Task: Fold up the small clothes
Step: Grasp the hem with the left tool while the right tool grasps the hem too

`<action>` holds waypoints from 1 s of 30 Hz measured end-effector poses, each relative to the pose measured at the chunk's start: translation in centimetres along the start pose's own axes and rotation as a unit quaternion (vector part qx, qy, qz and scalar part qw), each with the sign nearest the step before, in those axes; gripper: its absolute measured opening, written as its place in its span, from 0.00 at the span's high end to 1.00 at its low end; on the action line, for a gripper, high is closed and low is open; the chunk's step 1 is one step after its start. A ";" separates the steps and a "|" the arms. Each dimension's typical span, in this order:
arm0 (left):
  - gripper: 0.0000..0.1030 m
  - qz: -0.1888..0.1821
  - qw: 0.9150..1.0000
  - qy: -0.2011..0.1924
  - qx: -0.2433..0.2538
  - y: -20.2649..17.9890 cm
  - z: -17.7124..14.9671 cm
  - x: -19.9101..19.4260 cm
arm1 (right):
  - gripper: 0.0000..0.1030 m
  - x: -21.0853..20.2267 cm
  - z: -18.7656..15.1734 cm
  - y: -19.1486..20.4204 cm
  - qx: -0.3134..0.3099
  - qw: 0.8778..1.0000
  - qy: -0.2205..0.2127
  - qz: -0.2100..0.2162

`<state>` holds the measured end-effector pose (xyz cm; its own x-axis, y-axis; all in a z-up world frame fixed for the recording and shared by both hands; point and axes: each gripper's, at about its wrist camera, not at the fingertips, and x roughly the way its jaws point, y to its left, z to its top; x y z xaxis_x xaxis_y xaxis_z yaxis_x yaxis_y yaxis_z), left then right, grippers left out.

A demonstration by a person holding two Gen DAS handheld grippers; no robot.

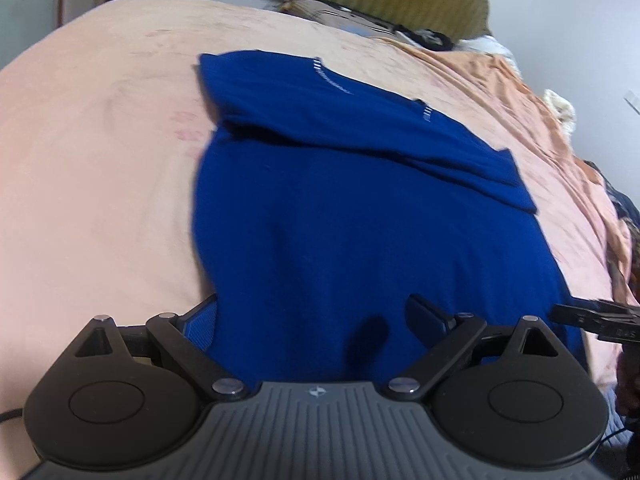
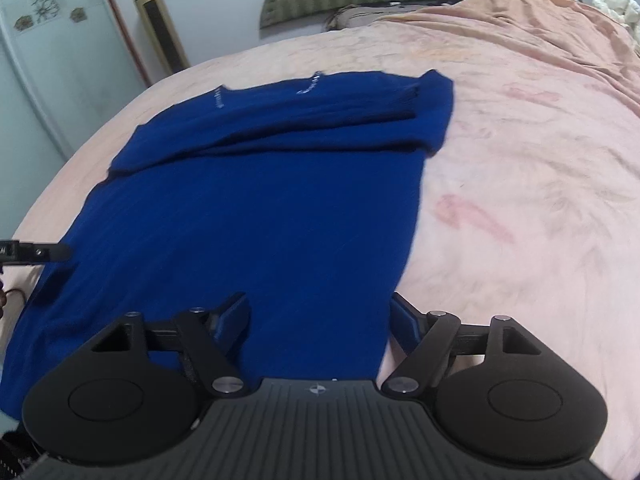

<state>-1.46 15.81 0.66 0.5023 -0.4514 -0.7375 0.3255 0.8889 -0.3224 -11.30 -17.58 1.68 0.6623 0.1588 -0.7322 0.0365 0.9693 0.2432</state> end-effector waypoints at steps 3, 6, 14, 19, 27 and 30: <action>0.22 -0.002 1.000 -0.005 0.014 -0.8 -0.4 0.1 | 0.51 -0.1 -0.4 0.8 -0.014 1.000 -0.003 0.000; 0.73 0.011 1.000 0.001 0.027 -1.5 -0.1 0.6 | 0.77 -0.1 -0.2 0.5 -0.004 1.000 -0.011 -0.008; 0.90 0.004 0.999 -0.028 0.018 -1.6 2.1 1.0 | 0.92 -0.2 2.2 -0.2 0.004 0.999 -0.054 -0.001; 0.90 0.019 0.998 -0.055 0.017 -1.7 4.7 2.1 | 0.92 1.4 5.1 -0.5 -0.026 0.996 -0.081 -0.036; 0.90 0.032 0.998 -0.047 -0.007 -0.1 7.0 5.4 | 0.89 5.0 8.4 -2.1 -0.029 0.992 -0.093 -0.080; 0.88 0.008 0.999 -0.042 -0.033 0.8 6.7 4.8 | 0.73 4.9 7.8 -2.5 -0.010 0.993 -0.084 -0.081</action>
<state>6.54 13.85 0.82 0.5730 -0.4389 -0.6922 0.2637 0.8983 -0.3513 -2.27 -20.66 2.49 0.7650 -0.0319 -0.6433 0.1398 0.9832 0.1175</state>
